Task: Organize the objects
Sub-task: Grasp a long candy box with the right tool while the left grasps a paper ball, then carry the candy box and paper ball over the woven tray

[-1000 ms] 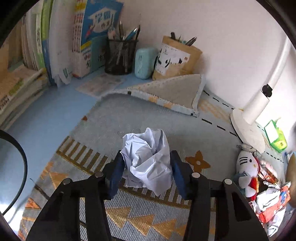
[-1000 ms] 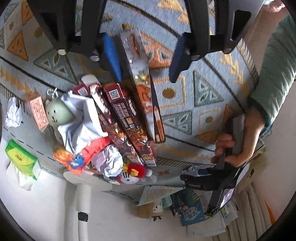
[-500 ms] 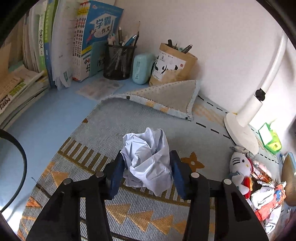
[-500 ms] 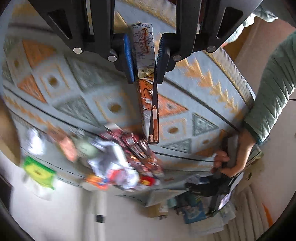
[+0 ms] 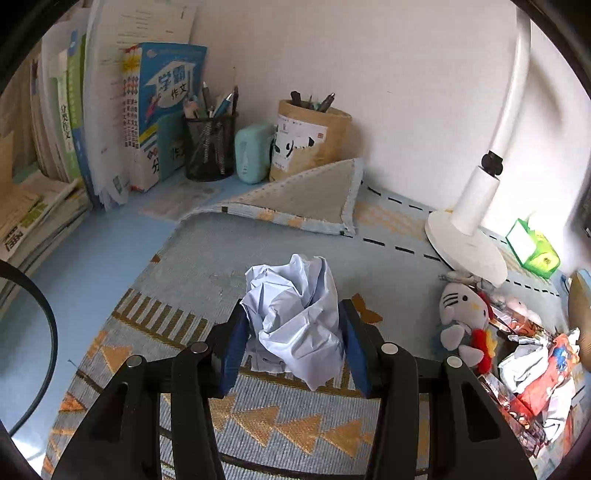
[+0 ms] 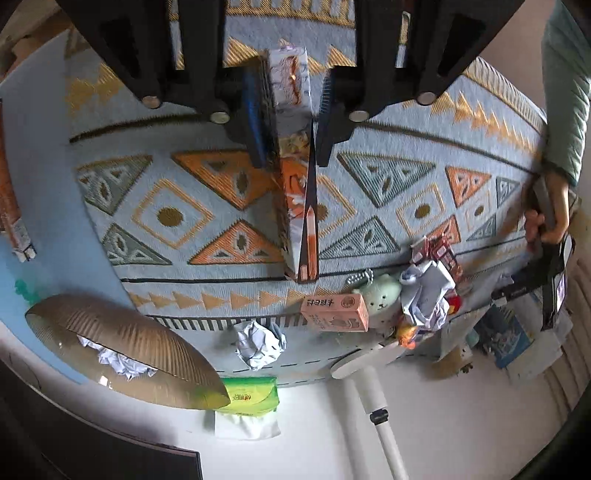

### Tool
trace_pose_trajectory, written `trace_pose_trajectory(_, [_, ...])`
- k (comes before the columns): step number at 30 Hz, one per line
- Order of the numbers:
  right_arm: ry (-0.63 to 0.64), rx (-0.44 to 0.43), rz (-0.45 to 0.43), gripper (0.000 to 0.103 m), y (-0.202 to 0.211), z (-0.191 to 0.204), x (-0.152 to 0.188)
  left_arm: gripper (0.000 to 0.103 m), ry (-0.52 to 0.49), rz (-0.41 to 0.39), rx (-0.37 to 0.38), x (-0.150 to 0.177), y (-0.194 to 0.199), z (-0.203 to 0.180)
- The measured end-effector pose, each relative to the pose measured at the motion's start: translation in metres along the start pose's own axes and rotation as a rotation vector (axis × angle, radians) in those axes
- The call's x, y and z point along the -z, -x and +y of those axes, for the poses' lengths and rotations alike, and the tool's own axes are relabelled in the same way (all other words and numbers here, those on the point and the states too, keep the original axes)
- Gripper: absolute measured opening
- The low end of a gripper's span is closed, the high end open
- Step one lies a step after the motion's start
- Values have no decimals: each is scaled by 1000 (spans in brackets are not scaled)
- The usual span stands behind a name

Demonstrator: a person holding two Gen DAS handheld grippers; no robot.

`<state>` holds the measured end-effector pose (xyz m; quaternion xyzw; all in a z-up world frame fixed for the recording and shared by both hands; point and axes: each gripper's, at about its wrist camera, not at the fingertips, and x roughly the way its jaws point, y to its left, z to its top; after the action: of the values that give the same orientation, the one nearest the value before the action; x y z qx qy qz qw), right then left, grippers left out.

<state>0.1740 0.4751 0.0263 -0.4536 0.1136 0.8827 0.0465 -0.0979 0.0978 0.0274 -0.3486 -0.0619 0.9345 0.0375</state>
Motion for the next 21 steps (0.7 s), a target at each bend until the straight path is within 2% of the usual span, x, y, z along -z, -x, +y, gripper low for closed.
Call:
trace_pose_trajectory(2, [16,-8,0,44,-2,4,-3,45,13,5,3,0,-1,3])
trace_pose_trajectory(5, [30,23,-22,44,-4,10,-1,45,21,8,6,1,-1,4])
trace_pose_trajectory(7, [25,43,-45,34,-2,10,6,45,13,-3,6,2,1,2])
trace_pose_trajectory(8, [36,63,-53,23,-1,13,8,45,9,-12,9,3,3,0])
trace_pose_trajectory(11, [33,-21,-47,23,4,14,12,45,-19,-20,41,5,13,-8])
trace_pose_trajectory(15, [10,-110,-52,23,17,15,18,45,-57,-14,129,8,42,-31])
trace_pose_trajectory(21, [-50,-152,-172,23,56,-1,9,45,-174,-25,207,-9,100,-100])
